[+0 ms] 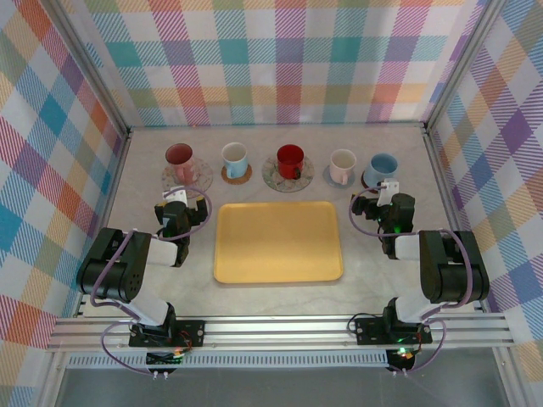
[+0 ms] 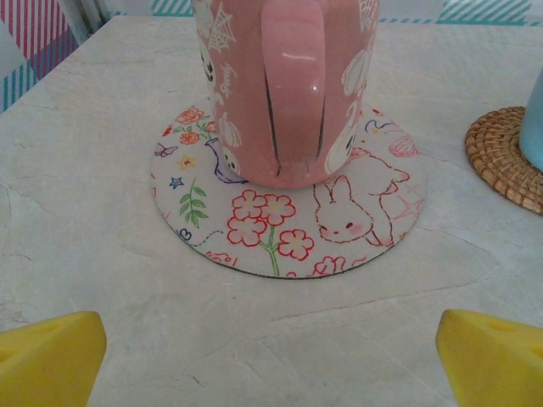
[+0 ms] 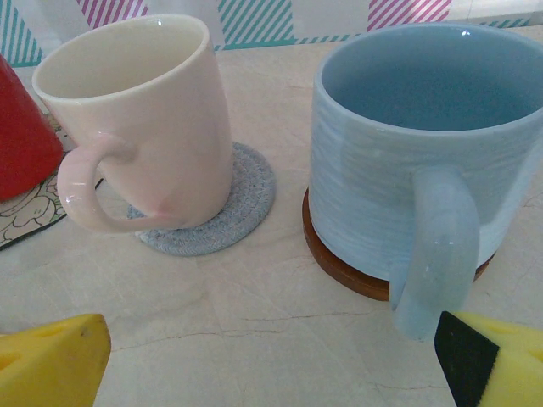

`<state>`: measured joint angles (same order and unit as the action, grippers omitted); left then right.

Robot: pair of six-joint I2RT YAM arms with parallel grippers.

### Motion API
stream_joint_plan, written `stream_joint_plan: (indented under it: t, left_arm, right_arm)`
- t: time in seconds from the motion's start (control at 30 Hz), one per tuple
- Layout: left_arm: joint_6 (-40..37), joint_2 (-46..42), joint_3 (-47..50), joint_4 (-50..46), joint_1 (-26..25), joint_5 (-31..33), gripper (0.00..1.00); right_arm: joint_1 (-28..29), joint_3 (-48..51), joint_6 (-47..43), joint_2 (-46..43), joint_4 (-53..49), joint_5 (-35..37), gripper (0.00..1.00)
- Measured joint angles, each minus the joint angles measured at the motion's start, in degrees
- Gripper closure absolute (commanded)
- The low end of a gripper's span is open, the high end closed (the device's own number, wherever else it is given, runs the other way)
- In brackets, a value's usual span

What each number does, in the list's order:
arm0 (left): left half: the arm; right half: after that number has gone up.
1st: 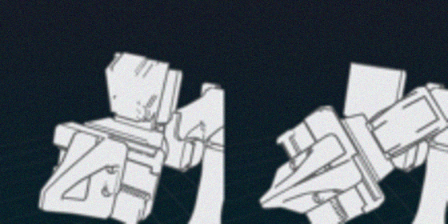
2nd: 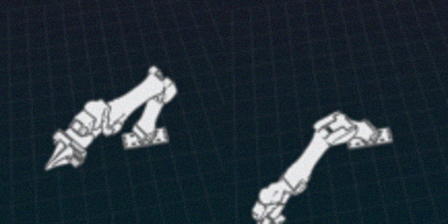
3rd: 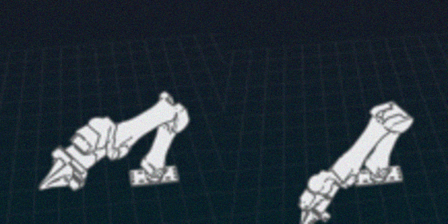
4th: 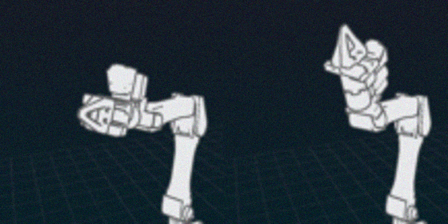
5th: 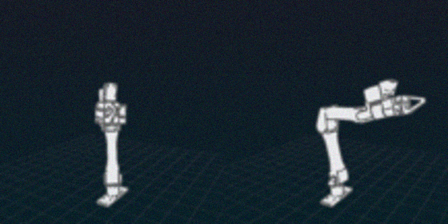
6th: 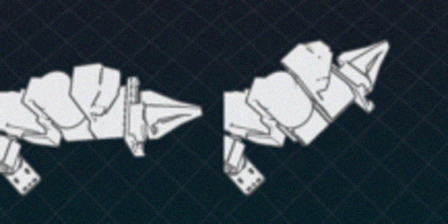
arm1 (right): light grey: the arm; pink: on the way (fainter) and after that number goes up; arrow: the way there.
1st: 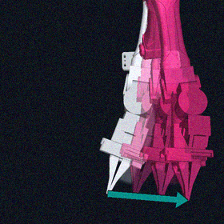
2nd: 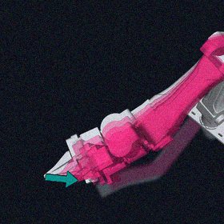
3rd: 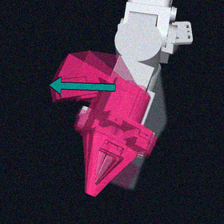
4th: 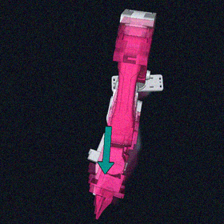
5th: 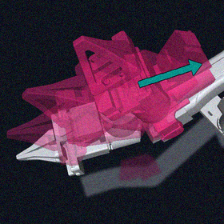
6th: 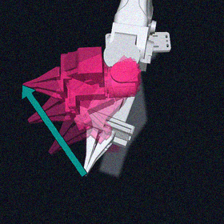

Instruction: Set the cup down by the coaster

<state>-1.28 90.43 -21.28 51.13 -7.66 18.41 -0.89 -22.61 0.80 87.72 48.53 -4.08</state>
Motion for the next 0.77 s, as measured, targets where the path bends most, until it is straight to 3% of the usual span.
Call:
stream_joint_plan:
  t: [0.77]
  left_arm:
    - [0.26,0.00,-0.33,-0.24,1.44,-2.23,0.00]
  right_arm:
    - [0.00,0.00,-0.02,0.00,-0.02,0.00,0.01]
